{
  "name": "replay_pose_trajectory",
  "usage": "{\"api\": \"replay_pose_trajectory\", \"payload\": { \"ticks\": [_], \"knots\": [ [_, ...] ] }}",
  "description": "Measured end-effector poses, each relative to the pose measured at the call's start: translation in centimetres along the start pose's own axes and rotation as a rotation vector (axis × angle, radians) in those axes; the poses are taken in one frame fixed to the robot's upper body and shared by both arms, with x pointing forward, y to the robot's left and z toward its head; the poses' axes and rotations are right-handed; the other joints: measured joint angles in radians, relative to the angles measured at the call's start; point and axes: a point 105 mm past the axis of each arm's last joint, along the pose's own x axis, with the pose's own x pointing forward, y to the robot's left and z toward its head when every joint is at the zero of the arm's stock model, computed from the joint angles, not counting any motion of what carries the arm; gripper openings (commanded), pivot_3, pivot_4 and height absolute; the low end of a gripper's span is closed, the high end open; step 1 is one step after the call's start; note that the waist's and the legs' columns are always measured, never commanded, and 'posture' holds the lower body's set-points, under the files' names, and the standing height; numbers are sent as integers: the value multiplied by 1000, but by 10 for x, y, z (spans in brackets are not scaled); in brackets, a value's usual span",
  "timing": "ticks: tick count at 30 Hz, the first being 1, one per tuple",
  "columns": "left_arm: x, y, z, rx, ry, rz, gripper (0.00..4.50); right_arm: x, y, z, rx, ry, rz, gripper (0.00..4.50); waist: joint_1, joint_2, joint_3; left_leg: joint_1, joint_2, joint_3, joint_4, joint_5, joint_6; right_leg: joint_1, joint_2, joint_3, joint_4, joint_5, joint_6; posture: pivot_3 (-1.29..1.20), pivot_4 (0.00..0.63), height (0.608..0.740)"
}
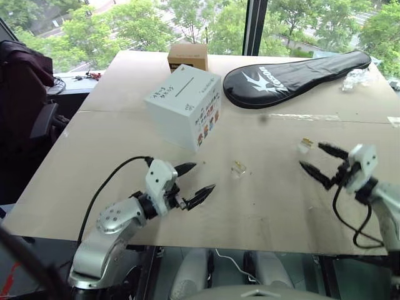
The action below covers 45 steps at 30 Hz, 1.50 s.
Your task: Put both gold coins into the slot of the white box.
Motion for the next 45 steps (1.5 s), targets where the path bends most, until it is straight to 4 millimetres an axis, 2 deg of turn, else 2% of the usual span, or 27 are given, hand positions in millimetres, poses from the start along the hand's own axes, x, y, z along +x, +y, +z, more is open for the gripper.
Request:
{"api": "replay_pose_trajectory", "payload": {
  "ticks": [1, 5, 8, 11, 15, 16, 19, 29, 31, 33, 38, 40, 42, 45],
  "knots": [
    [2, -2, 7, 6, -20, -16, 4380, 4, -3, 3, -6, -2, 1, 4500, 2, 0, 0, 0, 0, -1, 0, 0, 0, 0, 0, -1, 0, 1, 2, 0, 150, 740],
    [15, -3, 34, 57, -21, -80, 4380, 33, -27, -11, 66, 117, -19, 4500, 0, 0, 1, -1, 0, -1, 0, 0, 0, 0, 1, -1, 0, 2, 2, 0, 150, 740],
    [15, -9, 39, 80, 7, -118, 4380, 38, -35, -13, 77, 135, -23, 4500, 0, 0, 1, -1, 0, -1, -1, 0, 0, 0, 1, -1, -1, 1, 3, 0, 150, 740],
    [18, -12, 39, 65, 41, -133, 4500, 38, -38, -20, 96, 156, -20, 3748, 1, 0, 1, -2, 0, -1, -1, 0, 0, 0, 1, -1, -2, 1, 3, 0, 150, 740],
    [17, -18, 41, 72, 73, -159, 4500, 37, -38, -25, 115, 172, -9, 1761, -3, 0, 1, -1, 0, -1, -1, 0, 0, 0, 1, -1, -1, 1, 3, 0, 150, 740],
    [17, -19, 42, 70, 74, -163, 4500, 38, -38, -24, 114, 170, -7, 1514, -4, 0, 1, -1, 0, -1, -1, 0, 0, 0, 1, -1, 0, 1, 3, 0, 150, 740],
    [17, -20, 41, 64, 76, -163, 4500, 40, -39, -21, 108, 163, 1, 52, -5, 0, 1, 0, 0, -1, -1, 0, 0, 0, 1, -1, 0, 1, 3, 0, 150, 740],
    [17, -20, 40, 63, 83, -160, 4500, 41, -42, -21, 110, 169, -7, 52, -2, 0, 1, -1, 0, -1, -1, 0, 0, 0, 1, -1, 0, 1, 3, 0, 150, 740],
    [18, -20, 40, 58, 76, -159, 4500, 40, -43, -20, 131, 158, -12, 52, -2, 0, 1, -1, 0, -1, -1, 0, 0, 0, 1, -1, 0, 1, 3, 0, 150, 740],
    [20, -21, 43, 26, 38, -148, 4500, 41, -44, -12, 233, 91, -29, 52, -2, 0, 1, -1, 0, -1, -1, 0, 0, 0, 1, 0, 0, 1, 3, 0, 150, 740],
    [24, -15, 51, -73, -58, -101, 4500, 44, -43, 26, 406, -87, -21, 52, -1, 0, 1, -1, 0, -2, -1, 0, 0, 0, 1, -1, 0, 1, 3, 0, 150, 740],
    [31, -13, 65, -216, -206, -92, 4500, 47, -39, 42, 528, -178, -22, 52, 0, 0, 1, -2, 0, -2, 0, 0, 0, 0, 0, -1, 0, 2, 4, 0, 150, 740],
    [39, -9, 86, -423, -420, -99, 4500, 57, -19, 66, 678, -297, 39, 52, 0, 1, 1, -2, 0, -2, 0, 0, 0, 0, 0, -2, 1, 2, 4, 0, 150, 740],
    [46, -7, 112, -658, -640, -151, 4500, 74, 31, 115, 817, -422, 239, 52, -5, 0, 1, -1, 0, -3, 0, 0, 0, 0, 1, -2, 2, 2, 4, 0, 150, 740]
  ]
}}
